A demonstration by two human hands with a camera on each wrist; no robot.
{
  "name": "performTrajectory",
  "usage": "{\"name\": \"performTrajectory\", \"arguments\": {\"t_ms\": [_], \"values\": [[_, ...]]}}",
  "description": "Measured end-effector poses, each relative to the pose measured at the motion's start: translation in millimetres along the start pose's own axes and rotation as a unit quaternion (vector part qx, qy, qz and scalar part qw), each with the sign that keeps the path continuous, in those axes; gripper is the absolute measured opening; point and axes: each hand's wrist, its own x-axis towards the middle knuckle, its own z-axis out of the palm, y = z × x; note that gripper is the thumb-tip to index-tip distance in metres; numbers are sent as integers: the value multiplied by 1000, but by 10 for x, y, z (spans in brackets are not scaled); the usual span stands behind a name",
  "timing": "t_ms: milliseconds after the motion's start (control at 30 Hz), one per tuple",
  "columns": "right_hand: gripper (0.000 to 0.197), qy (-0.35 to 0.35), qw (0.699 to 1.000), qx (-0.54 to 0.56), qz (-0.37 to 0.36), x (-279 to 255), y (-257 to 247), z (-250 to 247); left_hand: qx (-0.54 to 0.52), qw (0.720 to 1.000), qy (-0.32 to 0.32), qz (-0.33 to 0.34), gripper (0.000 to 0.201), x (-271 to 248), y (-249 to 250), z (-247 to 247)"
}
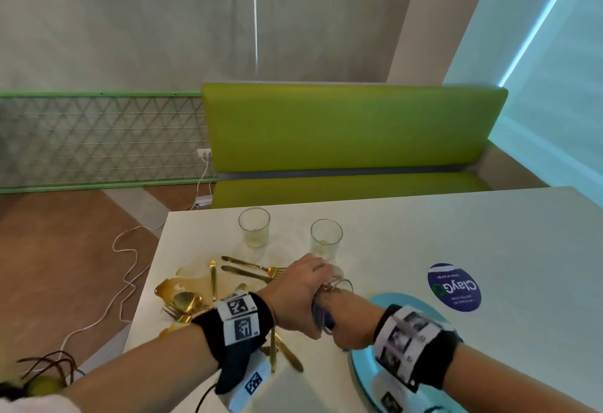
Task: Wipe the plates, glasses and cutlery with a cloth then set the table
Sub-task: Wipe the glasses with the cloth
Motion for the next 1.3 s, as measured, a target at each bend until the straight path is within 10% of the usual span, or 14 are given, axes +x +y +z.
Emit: {"name": "performTrajectory", "arguments": {"t_ms": [200,300,400,533,700,833,933,1033,1167,1300], "values": [[42,13,997,-82,2,137,-19,55,-34,994,-61,-82,84,22,-23,-51],[32,28,990,139,26,88,4,52,55,998,-1,-26,82,-51,-47,71],[27,36,909,415,25,85,5,19,67,997,39,-12,83,-57,-67,76],[37,-5,997,82,2,163,19,140,10,993,-85,-87,90,-25,-52,-2],[46,18,978,-208,-15,125,-75,53,-45,994,-33,-91,88,25,-68,-20],[21,33,986,160,19,113,-32,-125,24,996,82,-9,74,11,-143,151],[10,105,876,467,64,147,-19,-180,56,976,203,47,49,41,-167,185],[9,139,840,518,77,208,-6,-226,73,972,215,55,47,140,-242,99],[16,35,984,173,31,245,20,-171,-5,998,-28,-54,84,156,-218,-106],[34,38,965,-256,-42,253,23,161,-80,968,-197,-132,76,188,-131,-178]]}}
